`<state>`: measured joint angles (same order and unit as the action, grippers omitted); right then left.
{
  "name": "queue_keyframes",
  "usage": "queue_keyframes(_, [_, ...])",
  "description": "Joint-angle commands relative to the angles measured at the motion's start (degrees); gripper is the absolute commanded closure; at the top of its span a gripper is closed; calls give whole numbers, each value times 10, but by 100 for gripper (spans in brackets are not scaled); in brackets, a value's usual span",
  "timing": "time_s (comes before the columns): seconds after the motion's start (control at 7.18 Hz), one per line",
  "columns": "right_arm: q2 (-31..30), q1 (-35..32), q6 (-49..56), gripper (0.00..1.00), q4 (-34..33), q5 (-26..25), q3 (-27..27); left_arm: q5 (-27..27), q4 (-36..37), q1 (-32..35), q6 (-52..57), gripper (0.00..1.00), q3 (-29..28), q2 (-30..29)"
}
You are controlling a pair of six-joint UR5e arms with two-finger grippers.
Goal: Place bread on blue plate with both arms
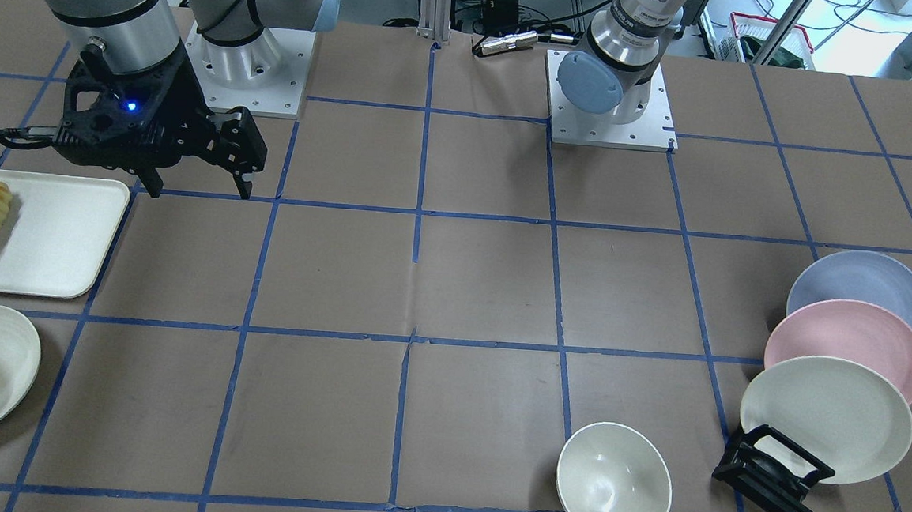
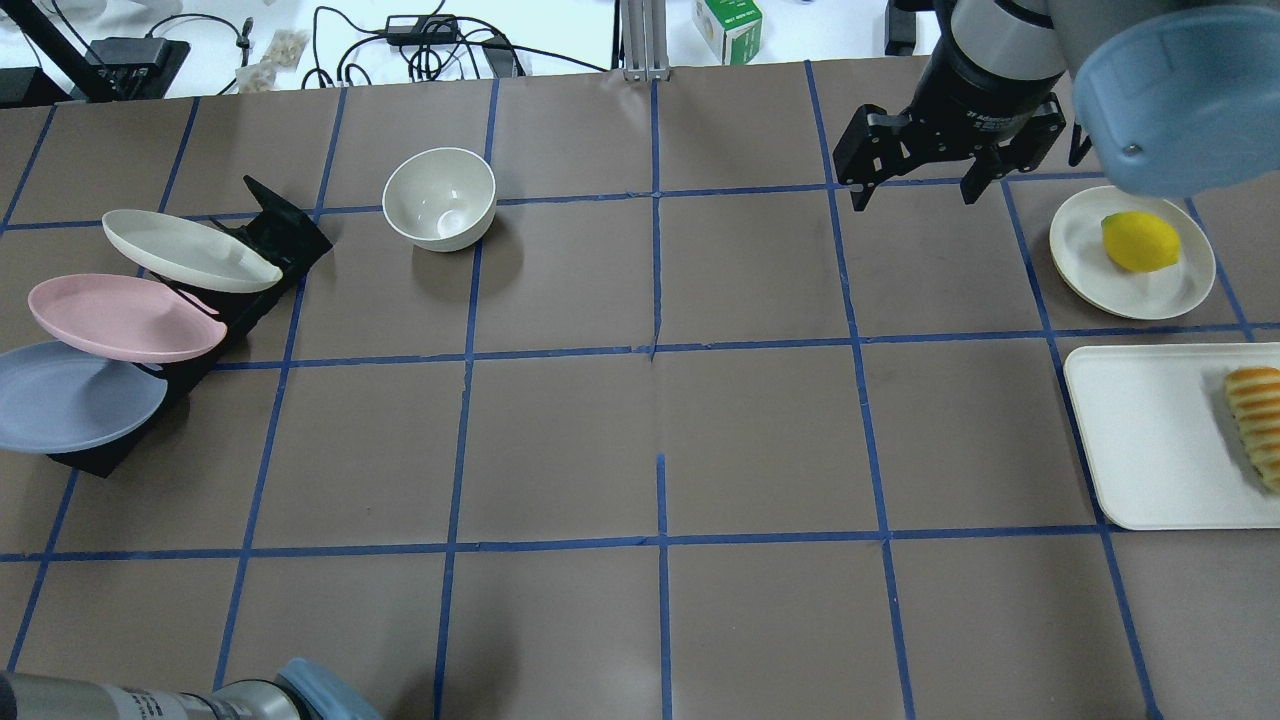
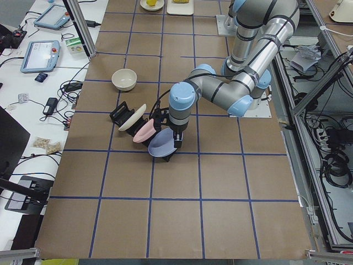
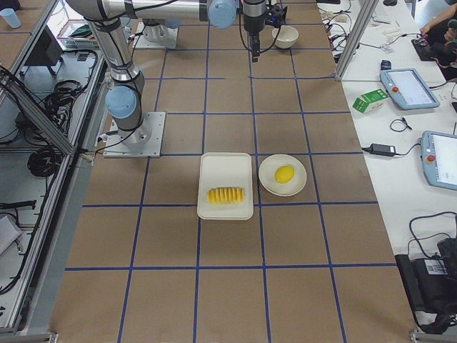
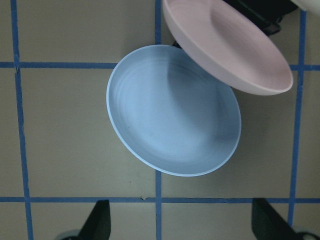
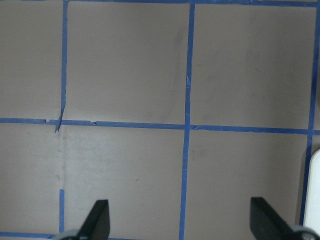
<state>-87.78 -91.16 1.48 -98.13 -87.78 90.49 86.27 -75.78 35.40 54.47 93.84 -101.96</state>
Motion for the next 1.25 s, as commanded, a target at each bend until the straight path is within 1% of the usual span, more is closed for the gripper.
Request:
queue_keyframes(0.0, [1, -1, 0, 0, -3, -1, 0, -5, 41, -2, -1, 0, -1, -43])
queue_keyframes(0.14, [1, -1, -1, 0, -3, 1, 0, -19, 51, -2, -19, 0, -1, -53])
queue_keyframes(0.42, [0, -1, -1, 0, -3, 1, 0, -30, 59, -2, -134, 0, -1, -70])
queue_keyframes(0.56, [1, -1, 0, 0, -4, 1, 0, -29, 82, -2, -139, 0, -1, -82])
queue_keyframes(0.98, [1, -1, -4, 0, -3, 0, 0, -28, 82, -2, -145, 0, 0, -111])
queue_keyframes(1.11, [1, -1, -5, 0, -3, 2, 0, -25, 81, -2, -153, 15, 0, -112])
